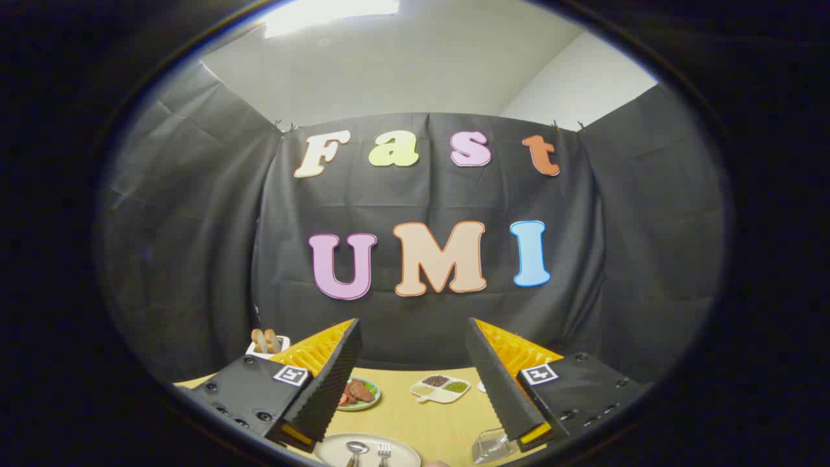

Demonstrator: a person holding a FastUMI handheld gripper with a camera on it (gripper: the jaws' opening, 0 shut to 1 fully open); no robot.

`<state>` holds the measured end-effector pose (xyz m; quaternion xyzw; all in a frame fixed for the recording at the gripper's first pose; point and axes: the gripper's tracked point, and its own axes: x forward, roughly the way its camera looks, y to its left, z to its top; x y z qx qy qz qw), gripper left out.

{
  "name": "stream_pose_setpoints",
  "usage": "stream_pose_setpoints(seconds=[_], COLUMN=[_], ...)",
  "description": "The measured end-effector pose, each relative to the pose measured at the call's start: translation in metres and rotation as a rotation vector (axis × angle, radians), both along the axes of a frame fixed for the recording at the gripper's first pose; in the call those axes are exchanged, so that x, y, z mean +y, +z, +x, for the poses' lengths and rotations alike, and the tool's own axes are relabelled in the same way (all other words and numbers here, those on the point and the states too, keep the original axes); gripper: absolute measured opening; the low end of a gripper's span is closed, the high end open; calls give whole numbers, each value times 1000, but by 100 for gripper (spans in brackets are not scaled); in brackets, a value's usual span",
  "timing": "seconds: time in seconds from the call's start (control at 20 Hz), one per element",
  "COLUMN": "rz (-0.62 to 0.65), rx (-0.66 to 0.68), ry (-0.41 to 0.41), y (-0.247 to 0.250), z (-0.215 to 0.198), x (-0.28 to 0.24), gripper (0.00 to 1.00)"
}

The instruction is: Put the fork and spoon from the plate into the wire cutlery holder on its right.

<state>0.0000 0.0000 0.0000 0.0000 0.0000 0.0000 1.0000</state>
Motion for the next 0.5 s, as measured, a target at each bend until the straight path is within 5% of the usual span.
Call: stream_pose_setpoints(seconds=[0.5], rz=[-15], rx=[35], ry=[41], y=[-12], z=[6], x=[15], gripper=[100])
